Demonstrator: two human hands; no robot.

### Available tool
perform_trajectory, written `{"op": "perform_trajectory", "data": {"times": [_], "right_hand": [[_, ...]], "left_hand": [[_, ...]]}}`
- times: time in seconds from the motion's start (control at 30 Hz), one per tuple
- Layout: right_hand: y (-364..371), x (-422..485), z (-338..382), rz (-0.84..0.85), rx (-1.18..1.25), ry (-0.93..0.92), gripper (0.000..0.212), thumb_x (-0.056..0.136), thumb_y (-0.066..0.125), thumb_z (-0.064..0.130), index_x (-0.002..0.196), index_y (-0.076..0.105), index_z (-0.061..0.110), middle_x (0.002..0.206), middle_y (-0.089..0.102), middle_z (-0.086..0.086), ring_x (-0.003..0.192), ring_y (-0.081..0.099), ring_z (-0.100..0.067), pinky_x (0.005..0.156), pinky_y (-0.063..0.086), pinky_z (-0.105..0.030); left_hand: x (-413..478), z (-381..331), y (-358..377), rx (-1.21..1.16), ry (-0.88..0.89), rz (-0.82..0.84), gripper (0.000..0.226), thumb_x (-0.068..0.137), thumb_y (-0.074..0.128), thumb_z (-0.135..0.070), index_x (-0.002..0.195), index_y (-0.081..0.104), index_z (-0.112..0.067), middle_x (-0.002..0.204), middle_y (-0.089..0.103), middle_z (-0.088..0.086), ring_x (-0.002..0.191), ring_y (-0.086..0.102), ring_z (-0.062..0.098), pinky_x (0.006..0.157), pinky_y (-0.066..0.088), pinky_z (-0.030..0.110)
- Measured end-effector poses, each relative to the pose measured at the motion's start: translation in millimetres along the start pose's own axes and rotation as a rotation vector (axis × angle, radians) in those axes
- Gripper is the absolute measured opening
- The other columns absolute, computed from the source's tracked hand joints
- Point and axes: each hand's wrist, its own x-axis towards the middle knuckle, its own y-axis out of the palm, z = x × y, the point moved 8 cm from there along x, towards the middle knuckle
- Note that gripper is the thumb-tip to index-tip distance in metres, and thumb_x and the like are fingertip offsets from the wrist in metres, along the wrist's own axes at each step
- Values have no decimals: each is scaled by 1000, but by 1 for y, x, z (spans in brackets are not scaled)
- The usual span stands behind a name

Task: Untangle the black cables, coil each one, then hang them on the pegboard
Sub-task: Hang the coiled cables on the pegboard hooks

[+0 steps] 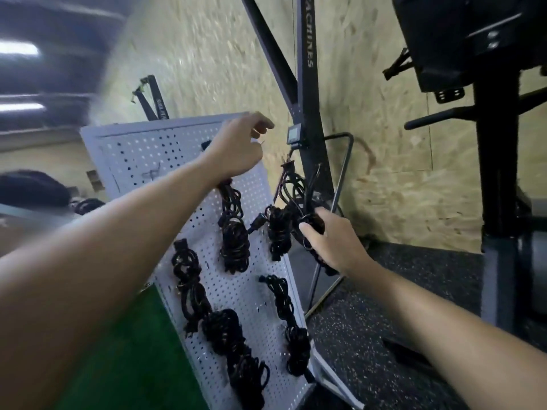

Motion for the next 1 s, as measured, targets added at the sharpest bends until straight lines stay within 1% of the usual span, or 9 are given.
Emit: {"op": "perform_trajectory", "data": {"times": [0.1,0.17,0.23,0.43,0.57,0.67,0.73,0.9,1.0], "right_hand": [[2,42,18,-35,-14,-30,31,103,58,25,77,48,12,62,55,1,49,48,-6,49,34,-19],[6,67,27,-49,-5,-36,31,102,56,24,82,51,2,67,56,-4,56,47,-17,53,35,-29],[7,88,34,-69,8,-40,30,101,54,25,88,54,-2,73,61,-5,60,49,-22,54,36,-34],[17,149,35,-16,-6,-5,29,106,49,27,81,43,14,74,51,-4,60,42,-21,52,31,-35],[26,181,27,7,23,25,26,106,47,27,85,46,12,74,49,-3,57,39,-19,50,31,-32],[31,196,22,-17,67,27,25,105,49,29,87,47,11,74,49,-3,58,38,-19,41,31,-24],[34,203,20,-25,72,22,26,104,49,30,86,46,12,76,49,-3,59,37,-19,37,27,-22],[32,202,30,-93,129,-78,26,102,53,28,89,55,6,75,57,-3,57,47,-15,39,30,-15],[36,198,33,-94,107,-74,28,102,53,29,80,46,12,70,53,-1,54,45,-12,39,29,-16]], "left_hand": [[28,19,-14,-9,-71,-37,53,91,43,4,136,64,-16,130,64,1,117,61,17,89,51,26],[42,36,-16,5,-140,-12,55,92,40,4,135,66,-17,130,63,0,113,62,17,82,49,23],[54,50,-14,88,-179,50,57,92,39,7,137,66,-14,135,64,3,121,62,20,87,48,24],[87,68,6,286,-209,235,57,96,39,3,148,58,-13,156,52,8,139,52,27,104,43,30],[108,90,30,365,-199,403,50,92,37,6,131,64,-9,134,58,13,120,51,24,92,41,28],[120,98,36,369,-223,435,63,93,36,7,152,51,-8,157,50,5,131,56,27,106,50,39],[128,107,42,362,-227,457,58,98,39,5,154,48,-9,161,45,3,128,59,29,100,57,42],[131,130,62,350,-257,549,57,99,41,3,153,51,-14,155,48,0,115,61,26,72,57,29],[130,127,61,365,-217,531,57,96,40,1,144,62,-22,142,59,-5,103,66,24,77,59,33]]}}
